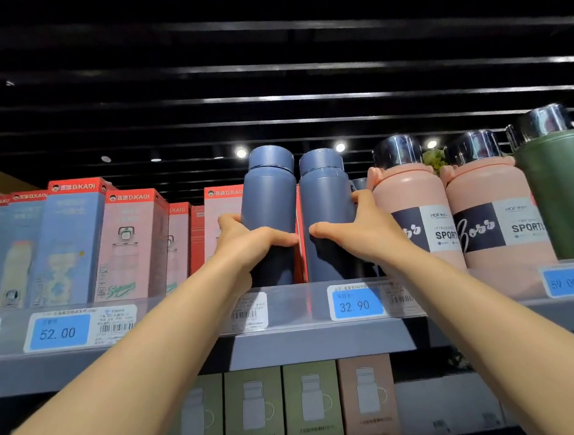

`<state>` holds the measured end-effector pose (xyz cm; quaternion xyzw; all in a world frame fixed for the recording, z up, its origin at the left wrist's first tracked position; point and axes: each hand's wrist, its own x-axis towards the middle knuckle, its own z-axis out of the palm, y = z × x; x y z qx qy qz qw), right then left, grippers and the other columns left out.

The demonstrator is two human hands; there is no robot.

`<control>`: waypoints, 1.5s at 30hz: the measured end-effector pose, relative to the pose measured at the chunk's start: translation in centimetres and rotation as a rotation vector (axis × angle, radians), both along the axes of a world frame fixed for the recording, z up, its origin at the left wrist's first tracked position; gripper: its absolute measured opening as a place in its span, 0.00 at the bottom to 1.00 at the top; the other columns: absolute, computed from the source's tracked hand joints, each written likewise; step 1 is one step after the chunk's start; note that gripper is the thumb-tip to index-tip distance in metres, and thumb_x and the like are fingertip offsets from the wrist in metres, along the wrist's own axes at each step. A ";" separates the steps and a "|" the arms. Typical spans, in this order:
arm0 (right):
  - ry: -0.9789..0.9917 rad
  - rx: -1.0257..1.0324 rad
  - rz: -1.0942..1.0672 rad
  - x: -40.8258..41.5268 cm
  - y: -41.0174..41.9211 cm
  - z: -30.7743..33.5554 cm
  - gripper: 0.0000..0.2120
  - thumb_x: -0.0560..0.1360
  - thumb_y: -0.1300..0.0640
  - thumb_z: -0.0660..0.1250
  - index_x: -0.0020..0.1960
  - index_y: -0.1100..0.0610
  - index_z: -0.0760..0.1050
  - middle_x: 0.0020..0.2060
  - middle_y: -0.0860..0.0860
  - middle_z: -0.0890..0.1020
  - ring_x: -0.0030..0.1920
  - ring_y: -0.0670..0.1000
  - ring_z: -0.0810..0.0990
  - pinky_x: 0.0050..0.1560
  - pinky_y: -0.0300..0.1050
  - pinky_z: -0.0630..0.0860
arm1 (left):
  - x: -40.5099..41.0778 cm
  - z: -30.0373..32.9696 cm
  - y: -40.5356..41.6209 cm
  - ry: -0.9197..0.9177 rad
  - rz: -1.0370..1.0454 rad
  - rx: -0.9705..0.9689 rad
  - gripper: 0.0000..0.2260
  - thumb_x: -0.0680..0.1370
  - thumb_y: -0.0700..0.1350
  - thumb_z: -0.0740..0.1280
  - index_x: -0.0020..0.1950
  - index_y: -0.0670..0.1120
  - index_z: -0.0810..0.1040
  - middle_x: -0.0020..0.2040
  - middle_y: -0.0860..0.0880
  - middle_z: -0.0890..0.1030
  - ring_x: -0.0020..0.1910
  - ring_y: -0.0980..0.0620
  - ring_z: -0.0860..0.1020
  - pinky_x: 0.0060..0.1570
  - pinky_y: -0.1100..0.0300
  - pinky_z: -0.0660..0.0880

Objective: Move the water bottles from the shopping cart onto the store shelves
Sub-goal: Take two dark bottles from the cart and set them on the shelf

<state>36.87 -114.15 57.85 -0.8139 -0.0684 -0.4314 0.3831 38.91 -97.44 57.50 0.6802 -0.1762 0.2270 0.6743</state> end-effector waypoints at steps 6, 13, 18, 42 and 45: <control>0.017 -0.129 -0.140 -1.0 0.8 -1.3 0.43 0.63 0.38 0.75 0.70 0.51 0.58 0.55 0.50 0.75 0.56 0.56 0.77 0.51 0.50 0.74 | -0.1 0.1 0.2 0.001 0.010 0.084 0.32 0.66 0.42 0.79 0.59 0.48 0.60 0.50 0.46 0.76 0.41 0.49 0.79 0.33 0.58 0.74; 0.032 -0.144 -0.187 -1.3 1.0 -1.3 0.41 0.64 0.41 0.76 0.69 0.53 0.58 0.58 0.54 0.77 0.56 0.58 0.77 0.54 0.53 0.76 | 0.1 0.2 2.0 0.033 0.089 0.285 0.42 0.62 0.55 0.80 0.68 0.48 0.60 0.58 0.45 0.75 0.52 0.46 0.77 0.47 0.52 0.76; 0.039 -0.145 -0.205 -0.9 0.3 -1.5 0.39 0.65 0.41 0.74 0.68 0.52 0.59 0.56 0.54 0.77 0.55 0.58 0.77 0.51 0.51 0.75 | -0.3 0.5 1.7 0.090 0.003 0.334 0.33 0.68 0.52 0.77 0.65 0.47 0.63 0.50 0.47 0.76 0.45 0.50 0.78 0.35 0.58 0.73; -0.559 -0.227 0.265 -6.4 5.9 -6.7 0.12 0.72 0.52 0.67 0.54 0.54 0.75 0.44 0.46 0.78 0.41 0.43 0.76 0.42 0.34 0.72 | -8.8 -5.5 6.8 -0.858 0.548 0.468 0.03 0.74 0.46 0.67 0.41 0.49 0.79 0.36 0.58 0.79 0.38 0.58 0.78 0.34 0.69 0.72; -0.326 -0.110 0.554 -8.5 10.5 -9.9 0.05 0.73 0.56 0.71 0.47 0.53 0.77 0.40 0.46 0.81 0.39 0.43 0.78 0.40 0.33 0.74 | -13.0 -9.9 12.0 -0.749 0.527 0.543 0.04 0.74 0.47 0.67 0.39 0.49 0.79 0.32 0.56 0.79 0.34 0.57 0.78 0.33 0.70 0.71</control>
